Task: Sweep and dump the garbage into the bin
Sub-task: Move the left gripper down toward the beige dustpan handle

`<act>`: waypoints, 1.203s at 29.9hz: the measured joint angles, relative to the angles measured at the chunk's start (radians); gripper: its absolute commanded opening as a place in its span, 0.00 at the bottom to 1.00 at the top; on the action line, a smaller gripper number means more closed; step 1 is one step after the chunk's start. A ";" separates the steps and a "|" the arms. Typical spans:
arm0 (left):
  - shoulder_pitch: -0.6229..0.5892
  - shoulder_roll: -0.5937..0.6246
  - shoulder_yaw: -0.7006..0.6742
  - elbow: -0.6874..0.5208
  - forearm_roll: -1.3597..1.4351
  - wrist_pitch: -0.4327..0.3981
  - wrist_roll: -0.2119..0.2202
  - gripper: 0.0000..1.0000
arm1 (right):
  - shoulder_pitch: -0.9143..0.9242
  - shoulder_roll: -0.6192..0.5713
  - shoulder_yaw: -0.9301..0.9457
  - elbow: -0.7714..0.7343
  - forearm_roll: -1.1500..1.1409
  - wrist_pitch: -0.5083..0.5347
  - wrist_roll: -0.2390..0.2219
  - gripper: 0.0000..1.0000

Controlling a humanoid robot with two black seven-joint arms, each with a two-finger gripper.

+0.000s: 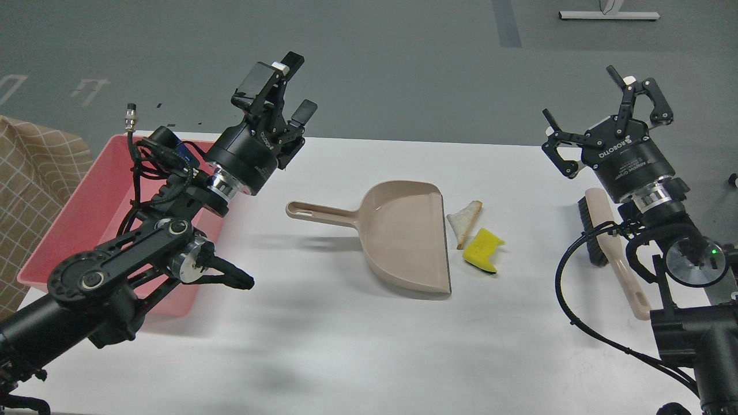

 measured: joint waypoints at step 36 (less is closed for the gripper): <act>0.294 0.145 0.171 -0.166 0.131 0.091 0.009 0.98 | 0.002 -0.011 -0.003 -0.010 0.000 0.000 0.000 1.00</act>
